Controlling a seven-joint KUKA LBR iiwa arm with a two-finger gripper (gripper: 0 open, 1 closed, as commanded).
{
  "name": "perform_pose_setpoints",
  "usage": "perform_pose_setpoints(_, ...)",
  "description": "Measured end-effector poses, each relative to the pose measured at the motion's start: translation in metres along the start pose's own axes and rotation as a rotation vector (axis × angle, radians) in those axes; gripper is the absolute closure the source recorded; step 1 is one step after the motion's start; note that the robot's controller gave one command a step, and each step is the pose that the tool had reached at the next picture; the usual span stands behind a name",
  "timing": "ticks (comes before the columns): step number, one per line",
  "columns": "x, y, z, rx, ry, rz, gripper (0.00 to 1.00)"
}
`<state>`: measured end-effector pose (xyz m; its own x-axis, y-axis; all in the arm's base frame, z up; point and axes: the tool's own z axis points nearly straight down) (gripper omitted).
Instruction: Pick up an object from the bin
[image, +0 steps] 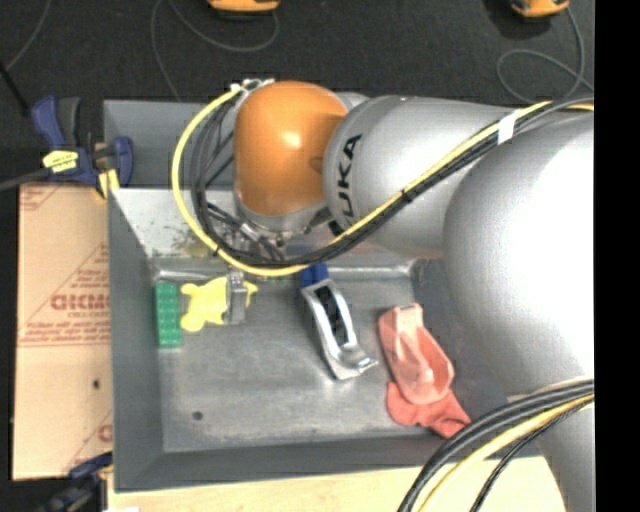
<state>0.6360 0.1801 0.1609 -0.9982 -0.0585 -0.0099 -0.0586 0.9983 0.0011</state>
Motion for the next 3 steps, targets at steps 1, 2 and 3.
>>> perform_pose_setpoints(1, 0.008, -0.013, 0.015, 0.0, 0.001, -0.057, 0.0)
perform_pose_setpoints(2, -0.007, -0.007, 0.075, -0.003, -0.009, -0.016, 0.0)
perform_pose_setpoints(3, -0.01, -0.007, 0.105, -0.007, -0.013, -0.056, 1.0)
